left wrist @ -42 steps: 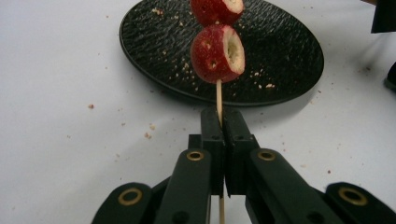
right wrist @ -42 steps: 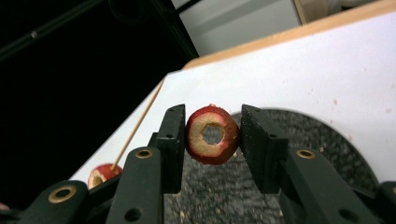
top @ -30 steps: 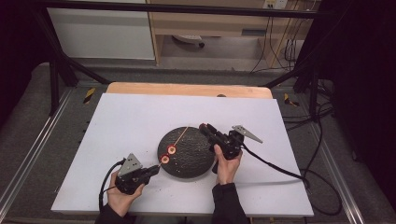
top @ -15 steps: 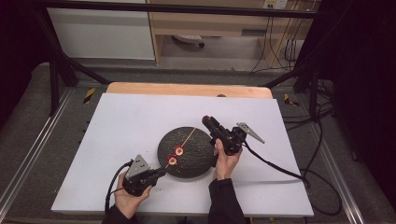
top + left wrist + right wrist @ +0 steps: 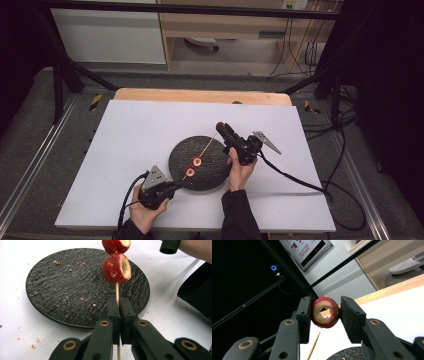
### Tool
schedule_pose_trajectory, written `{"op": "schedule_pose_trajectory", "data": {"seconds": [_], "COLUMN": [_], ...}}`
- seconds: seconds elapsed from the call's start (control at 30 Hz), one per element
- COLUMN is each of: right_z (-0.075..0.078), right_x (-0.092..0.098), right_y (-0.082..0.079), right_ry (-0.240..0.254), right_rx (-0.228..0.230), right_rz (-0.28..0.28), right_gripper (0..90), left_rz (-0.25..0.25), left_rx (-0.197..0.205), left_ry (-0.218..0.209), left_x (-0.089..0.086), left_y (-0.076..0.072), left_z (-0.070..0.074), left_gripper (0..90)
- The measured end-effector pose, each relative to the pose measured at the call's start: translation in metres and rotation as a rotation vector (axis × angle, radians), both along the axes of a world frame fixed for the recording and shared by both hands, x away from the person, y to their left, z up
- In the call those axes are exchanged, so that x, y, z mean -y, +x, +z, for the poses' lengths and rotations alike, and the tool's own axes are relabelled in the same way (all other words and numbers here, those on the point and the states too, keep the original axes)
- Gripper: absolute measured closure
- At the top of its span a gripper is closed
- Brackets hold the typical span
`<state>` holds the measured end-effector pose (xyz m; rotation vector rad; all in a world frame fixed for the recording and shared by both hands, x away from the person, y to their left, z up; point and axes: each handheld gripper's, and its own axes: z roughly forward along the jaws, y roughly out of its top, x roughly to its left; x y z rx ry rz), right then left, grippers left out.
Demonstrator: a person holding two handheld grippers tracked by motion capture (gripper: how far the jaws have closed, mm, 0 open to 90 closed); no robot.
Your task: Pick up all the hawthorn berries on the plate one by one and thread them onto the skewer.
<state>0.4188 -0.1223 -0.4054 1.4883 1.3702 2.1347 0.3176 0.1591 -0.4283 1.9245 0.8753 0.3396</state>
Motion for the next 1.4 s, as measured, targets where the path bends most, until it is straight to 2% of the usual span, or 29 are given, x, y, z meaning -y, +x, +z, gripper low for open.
{"op": "schedule_pose_trajectory", "data": {"seconds": [0.47,1.0,1.4], "right_z": [-0.004,-0.010,-0.013], "right_x": [-0.003,-0.007,-0.009], "right_y": [-0.002,-0.006,-0.009], "right_ry": [0.009,0.020,0.018], "right_rx": [0.003,0.004,-0.003], "right_rz": [0.004,0.013,0.028], "right_gripper": [62.5,62.6,62.6], "left_rz": [0.007,0.038,0.051], "left_rx": [-0.007,-0.011,-0.006], "left_ry": [-0.027,-0.060,-0.068], "left_x": [0.005,0.023,0.030], "left_y": [0.002,0.008,0.017], "left_z": [0.001,0.004,0.008], "left_gripper": [88.1,88.1,88.1]}}
